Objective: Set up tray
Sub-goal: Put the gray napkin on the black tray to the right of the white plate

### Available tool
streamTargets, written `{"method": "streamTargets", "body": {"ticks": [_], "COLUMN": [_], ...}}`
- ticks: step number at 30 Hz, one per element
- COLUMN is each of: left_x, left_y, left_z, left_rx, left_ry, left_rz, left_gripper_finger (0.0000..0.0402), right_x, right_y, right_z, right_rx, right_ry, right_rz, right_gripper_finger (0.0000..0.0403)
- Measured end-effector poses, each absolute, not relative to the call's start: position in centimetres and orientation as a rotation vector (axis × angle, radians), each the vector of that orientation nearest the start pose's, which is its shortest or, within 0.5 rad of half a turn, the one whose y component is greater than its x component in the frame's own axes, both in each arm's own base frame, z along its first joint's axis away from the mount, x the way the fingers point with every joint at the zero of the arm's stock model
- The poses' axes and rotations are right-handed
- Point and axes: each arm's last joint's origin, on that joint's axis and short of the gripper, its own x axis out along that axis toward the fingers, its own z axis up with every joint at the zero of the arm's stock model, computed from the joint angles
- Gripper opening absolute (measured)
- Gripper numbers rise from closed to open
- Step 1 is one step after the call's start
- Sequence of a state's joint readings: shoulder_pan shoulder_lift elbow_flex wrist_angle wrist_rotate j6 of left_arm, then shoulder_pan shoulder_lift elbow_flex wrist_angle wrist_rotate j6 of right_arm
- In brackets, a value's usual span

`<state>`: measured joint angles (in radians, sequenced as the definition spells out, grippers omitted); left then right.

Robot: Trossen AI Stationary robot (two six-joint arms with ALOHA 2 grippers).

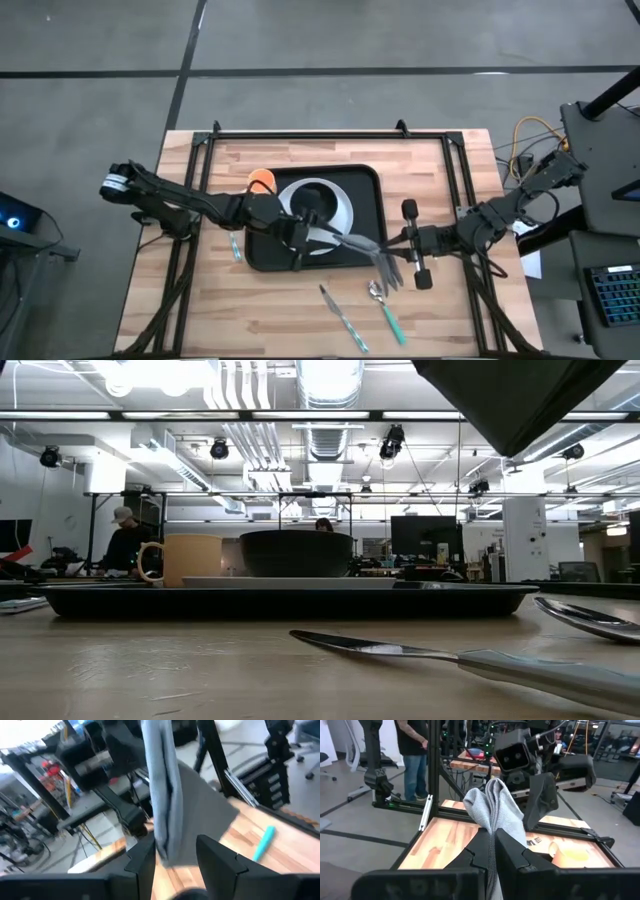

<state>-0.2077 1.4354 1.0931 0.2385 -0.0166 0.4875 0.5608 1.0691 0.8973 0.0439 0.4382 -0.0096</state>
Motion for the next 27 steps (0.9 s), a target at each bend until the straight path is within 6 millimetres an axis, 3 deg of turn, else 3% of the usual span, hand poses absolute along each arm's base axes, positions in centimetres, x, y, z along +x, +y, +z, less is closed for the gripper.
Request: {"method": "streamTargets", "body": {"ticks": [10,13,18,27], "left_x": [32.5,32.6,32.7,32.7], "left_y": [-6.5,-6.3,-5.6,-5.2], "left_z": [33.2,33.2,33.2,32.9], "left_rx": [0.480,0.468,0.449,0.395], "left_ry": [0.035,0.040,0.044,0.083], "left_rz": [-0.197,-0.179,-0.157,-0.149], "left_gripper_finger": [0.0120,0.0097,0.0013,0.0001], "right_x": [21.1,21.2,21.6,21.9], "right_y": [11.3,11.1,10.9,11.1], "right_z": [34.2,34.2,34.0,33.2], "right_rx": [-0.072,-0.070,-0.061,-0.114], "right_ry": [0.092,0.087,0.083,0.114], "right_rz": [0.136,0.147,0.152,0.157], "right_gripper_finger": [0.0008,0.0008,0.0008,0.0023]}}
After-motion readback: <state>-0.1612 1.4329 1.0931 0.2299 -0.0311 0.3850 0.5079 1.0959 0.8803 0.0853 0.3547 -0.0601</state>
